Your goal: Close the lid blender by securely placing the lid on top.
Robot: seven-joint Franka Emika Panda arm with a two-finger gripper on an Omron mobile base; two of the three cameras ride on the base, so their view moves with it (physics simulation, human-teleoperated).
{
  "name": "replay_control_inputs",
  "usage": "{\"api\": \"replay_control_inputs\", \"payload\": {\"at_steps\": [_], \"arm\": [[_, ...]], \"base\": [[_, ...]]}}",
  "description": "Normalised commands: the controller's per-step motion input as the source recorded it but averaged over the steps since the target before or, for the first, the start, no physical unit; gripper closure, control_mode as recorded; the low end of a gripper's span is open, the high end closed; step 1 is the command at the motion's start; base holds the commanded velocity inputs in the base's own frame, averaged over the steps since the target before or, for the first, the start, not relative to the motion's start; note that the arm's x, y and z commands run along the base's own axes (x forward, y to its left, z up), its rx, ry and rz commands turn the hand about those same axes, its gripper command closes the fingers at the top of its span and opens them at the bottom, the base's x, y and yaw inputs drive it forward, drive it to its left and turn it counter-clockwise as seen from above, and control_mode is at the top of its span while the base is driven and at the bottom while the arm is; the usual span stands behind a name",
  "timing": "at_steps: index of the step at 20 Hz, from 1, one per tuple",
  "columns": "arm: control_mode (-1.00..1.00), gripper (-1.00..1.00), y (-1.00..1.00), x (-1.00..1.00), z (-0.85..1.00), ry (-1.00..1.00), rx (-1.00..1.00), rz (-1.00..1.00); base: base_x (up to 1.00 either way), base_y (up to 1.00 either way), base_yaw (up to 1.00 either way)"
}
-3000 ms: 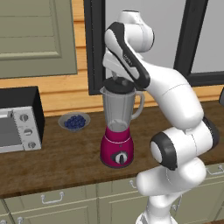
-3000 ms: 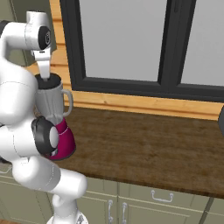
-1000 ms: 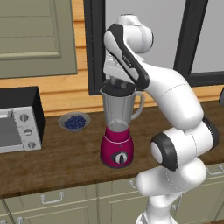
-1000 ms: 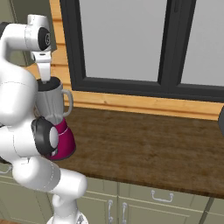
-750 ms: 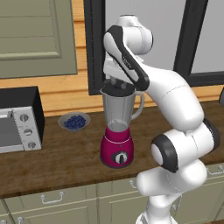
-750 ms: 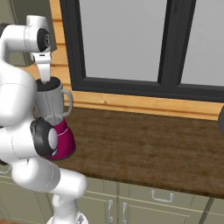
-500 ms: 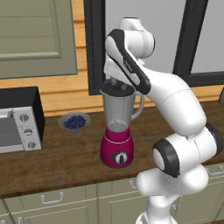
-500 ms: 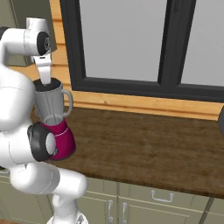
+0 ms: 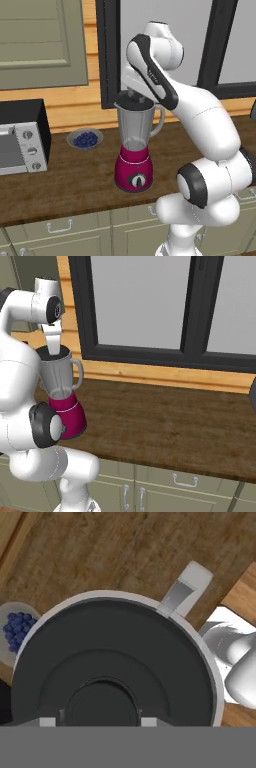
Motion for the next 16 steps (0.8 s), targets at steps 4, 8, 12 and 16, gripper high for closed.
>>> {"api": "replay_control_inputs", "payload": {"at_steps": [4, 8, 12, 16], "arm": [[-1.0, -1.0, 0.0, 0.0, -0.23, 0.0, 0.05, 0.0], [-1.0, -1.0, 0.0, 0.0, -0.24, 0.0, 0.04, 0.0], [-1.0, -1.0, 0.0, 0.0, -0.08, 0.0, 0.04, 0.0], [-1.0, -1.0, -0.18, -0.09, 0.0, -0.05, 0.06, 0.0]], "base": [[0.0, 0.0, 0.0], [0.0, 0.0, 0.0], [0.0, 0.0, 0.0], [0.0, 0.0, 0.0]]}}
